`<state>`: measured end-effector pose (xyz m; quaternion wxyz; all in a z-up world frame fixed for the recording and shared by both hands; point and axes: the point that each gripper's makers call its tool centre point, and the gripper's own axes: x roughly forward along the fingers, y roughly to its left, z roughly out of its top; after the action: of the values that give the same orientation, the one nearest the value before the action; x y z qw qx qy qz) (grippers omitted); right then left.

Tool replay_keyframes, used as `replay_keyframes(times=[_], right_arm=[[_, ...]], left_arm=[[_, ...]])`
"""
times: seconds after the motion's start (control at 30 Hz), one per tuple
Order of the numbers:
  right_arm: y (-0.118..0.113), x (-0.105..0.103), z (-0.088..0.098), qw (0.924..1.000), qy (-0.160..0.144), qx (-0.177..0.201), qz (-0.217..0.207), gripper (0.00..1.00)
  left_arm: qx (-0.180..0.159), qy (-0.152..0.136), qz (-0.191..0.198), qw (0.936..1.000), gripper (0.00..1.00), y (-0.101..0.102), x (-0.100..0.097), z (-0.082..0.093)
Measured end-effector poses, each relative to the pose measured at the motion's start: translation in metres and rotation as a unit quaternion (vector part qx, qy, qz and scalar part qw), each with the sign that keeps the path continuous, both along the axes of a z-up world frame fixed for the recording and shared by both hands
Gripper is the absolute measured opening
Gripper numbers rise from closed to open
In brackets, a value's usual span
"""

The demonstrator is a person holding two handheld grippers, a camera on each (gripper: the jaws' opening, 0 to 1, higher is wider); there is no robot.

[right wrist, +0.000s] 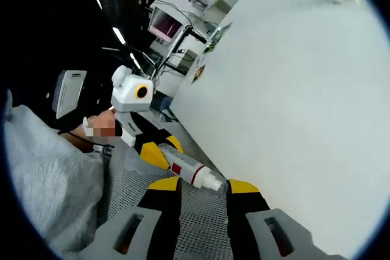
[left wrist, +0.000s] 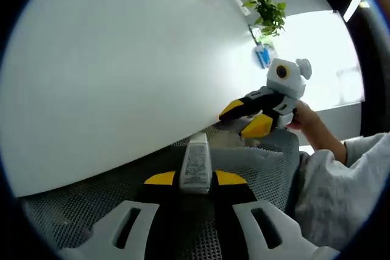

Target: Arrange the skincare products in the storage area until every visible bottle or jar stands upright without overlapping.

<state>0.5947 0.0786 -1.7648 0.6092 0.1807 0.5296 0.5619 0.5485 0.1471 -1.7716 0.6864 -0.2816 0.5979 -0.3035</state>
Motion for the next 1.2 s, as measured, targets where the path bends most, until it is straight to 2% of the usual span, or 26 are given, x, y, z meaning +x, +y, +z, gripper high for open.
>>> replay_keyframes(times=[0.17,0.2,0.33,0.4,0.5,0.6,0.67,0.77,0.83,0.9,0.93,0.97,1.0,1.03,1.07,1.13,1.2], right_arm=[[0.002,0.008,0.008,0.9989,0.017,0.027,-0.036,0.36],[0.003,0.008,0.008,0.9986,0.019,0.029,-0.039,0.37],[0.007,0.004,0.008,0.9986,0.025,0.029,-0.035,0.39],[0.007,0.005,0.008,0.9987,0.022,0.029,-0.035,0.4],[0.009,0.01,0.015,0.9975,0.029,0.043,-0.049,0.4],[0.016,0.023,0.03,0.9924,0.046,0.08,-0.082,0.4],[0.019,0.027,0.038,0.9907,0.046,0.094,-0.087,0.39],[0.026,0.031,0.052,0.9862,0.058,0.121,-0.097,0.39],[0.031,0.035,0.066,0.9797,0.071,0.151,-0.111,0.38],[0.037,0.043,0.082,0.9689,0.09,0.186,-0.137,0.37],[0.039,0.047,0.09,0.9618,0.098,0.207,-0.15,0.35],[0.042,0.053,0.101,0.9482,0.124,0.234,-0.176,0.34],[0.042,0.055,0.102,0.943,0.141,0.236,-0.187,0.33],[0.043,0.059,0.104,0.9391,0.141,0.244,-0.197,0.33],[0.043,0.066,0.105,0.9323,0.138,0.253,-0.219,0.32],[0.044,0.069,0.107,0.9252,0.15,0.257,-0.235,0.27],[0.045,0.07,0.106,0.924,0.151,0.254,-0.243,0.23]], left_arm=[[-0.04,-0.004,0.044,0.9982,0.18,-0.001,0.01,0.014],[-0.042,-0.001,0.043,0.9982,0.18,0.001,0.009,0.016],[-0.048,-0.003,0.052,0.9975,0.18,0.004,0.011,0.019],[-0.066,-0.009,0.075,0.995,0.18,0.005,0.018,0.026],[-0.098,-0.017,0.11,0.9889,0.18,0.007,0.029,0.039],[-0.131,-0.032,0.141,0.9807,0.18,0.01,0.042,0.053],[-0.151,-0.042,0.157,0.9751,0.18,0.011,0.049,0.062],[-0.191,-0.055,0.182,0.9631,0.18,0.009,0.059,0.078],[-0.214,-0.062,0.193,0.9555,0.18,0.006,0.065,0.088],[-0.229,-0.068,0.201,0.9502,0.18,0.004,0.068,0.094],[-0.232,-0.068,0.204,0.9487,0.18,0.003,0.07,0.095],[-0.235,-0.069,0.205,0.9478,0.18,0.002,0.07,0.096],[-0.241,-0.072,0.206,0.9457,0.18,0.0,0.071,0.099],[-0.248,-0.074,0.208,0.9432,0.18,-0.002,0.072,0.102],[-0.259,-0.079,0.222,0.9368,0.18,-0.001,0.076,0.106],[-0.269,-0.077,0.235,0.9307,0.18,0.0,0.078,0.108],[-0.27,-0.081,0.234,0.9307,0.18,-0.002,0.077,0.11]])
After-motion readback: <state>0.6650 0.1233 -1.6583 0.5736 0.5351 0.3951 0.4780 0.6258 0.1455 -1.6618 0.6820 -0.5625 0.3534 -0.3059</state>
